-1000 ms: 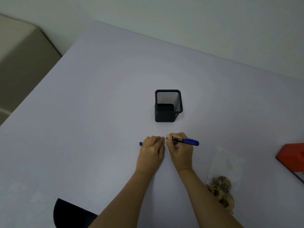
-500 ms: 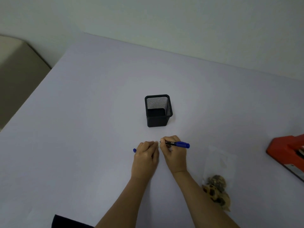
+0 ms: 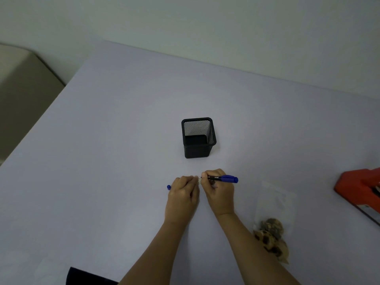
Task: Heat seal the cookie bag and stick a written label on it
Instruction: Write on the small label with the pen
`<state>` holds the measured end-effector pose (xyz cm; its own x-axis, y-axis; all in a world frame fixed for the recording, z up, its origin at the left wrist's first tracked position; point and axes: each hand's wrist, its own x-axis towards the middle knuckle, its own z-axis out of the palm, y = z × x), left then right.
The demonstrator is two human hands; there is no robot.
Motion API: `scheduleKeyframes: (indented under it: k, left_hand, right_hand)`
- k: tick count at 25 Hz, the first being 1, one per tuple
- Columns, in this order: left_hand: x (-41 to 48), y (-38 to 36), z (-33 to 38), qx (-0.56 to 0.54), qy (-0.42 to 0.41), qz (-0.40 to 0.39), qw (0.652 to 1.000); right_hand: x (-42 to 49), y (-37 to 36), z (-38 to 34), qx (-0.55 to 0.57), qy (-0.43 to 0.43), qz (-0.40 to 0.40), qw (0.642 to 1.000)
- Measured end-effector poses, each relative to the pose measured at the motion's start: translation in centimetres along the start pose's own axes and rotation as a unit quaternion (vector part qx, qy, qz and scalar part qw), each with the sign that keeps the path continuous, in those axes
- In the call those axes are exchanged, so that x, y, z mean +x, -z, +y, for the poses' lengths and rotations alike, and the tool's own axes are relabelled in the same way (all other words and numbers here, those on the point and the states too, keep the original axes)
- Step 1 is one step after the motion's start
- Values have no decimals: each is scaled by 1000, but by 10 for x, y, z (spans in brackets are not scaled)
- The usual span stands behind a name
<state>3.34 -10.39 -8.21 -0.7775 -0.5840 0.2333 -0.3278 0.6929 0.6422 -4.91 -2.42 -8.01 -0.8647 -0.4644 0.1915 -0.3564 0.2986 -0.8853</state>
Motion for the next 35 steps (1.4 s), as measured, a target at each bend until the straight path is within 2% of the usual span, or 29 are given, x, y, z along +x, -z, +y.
scheduleKeyframes:
  k: [11, 35]
  left_hand:
    - [-1, -4, -2, -4, 3, 14, 1000]
    - [0, -1, 1, 5, -5, 2, 1000]
  right_hand:
    - [-1, 1, 0, -15, 19, -11, 1000]
    - [-1, 1, -1, 12, -6, 20, 1000]
